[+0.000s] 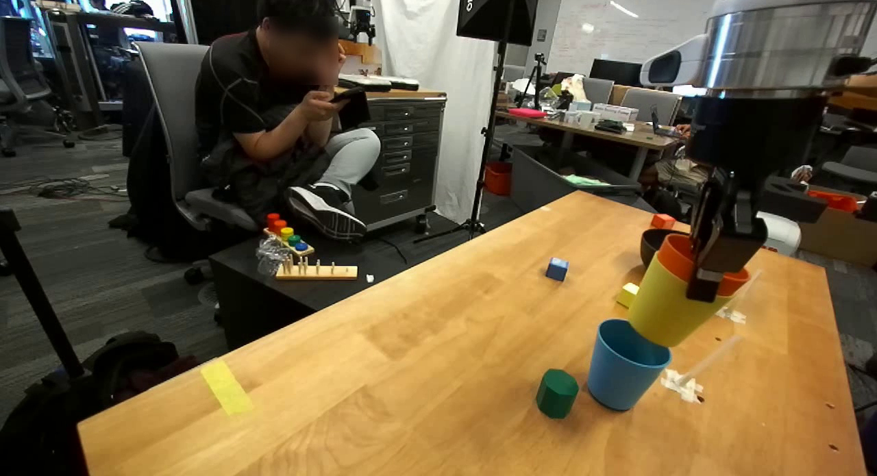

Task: Put the orange cup in the yellow cup then put the yellow cup in the blue cup

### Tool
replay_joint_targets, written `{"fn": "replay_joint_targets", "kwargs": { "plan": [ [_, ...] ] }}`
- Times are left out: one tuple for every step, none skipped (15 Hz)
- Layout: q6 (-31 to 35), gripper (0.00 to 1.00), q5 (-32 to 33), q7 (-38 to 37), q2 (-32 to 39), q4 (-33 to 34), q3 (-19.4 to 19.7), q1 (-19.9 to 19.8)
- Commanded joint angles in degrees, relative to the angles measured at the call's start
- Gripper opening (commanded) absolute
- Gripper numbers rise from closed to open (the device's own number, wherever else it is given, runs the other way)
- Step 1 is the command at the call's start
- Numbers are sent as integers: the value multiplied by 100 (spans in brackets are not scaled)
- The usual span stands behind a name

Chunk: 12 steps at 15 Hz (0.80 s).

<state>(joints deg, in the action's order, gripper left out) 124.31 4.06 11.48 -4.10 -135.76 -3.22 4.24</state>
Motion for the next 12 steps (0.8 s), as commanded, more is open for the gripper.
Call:
{"fn": "replay_joint_targets", "kwargs": {
  "plan": [
    [357,2,-54,29,53,-95,-60,48],
    [408,2,-52,27,98,-100,-68,54],
    [479,2,-49,23,151,-104,-76,60],
    [527,2,-54,27,202,-102,-82,62],
    [567,2,-58,26,256,-93,-91,64],
    [596,2,-73,38,300,-86,-99,65],
    [620,2,-92,39,355,-71,-110,68],
    [636,2,-102,46,397,-63,-120,70],
    [660,2,-101,42,438,-59,-133,73],
    [678,2,-94,39,480,-58,-145,73],
    [679,2,-71,30,525,-55,-154,73],
    [694,2,-37,4,577,-51,-158,71]
  ]
}}
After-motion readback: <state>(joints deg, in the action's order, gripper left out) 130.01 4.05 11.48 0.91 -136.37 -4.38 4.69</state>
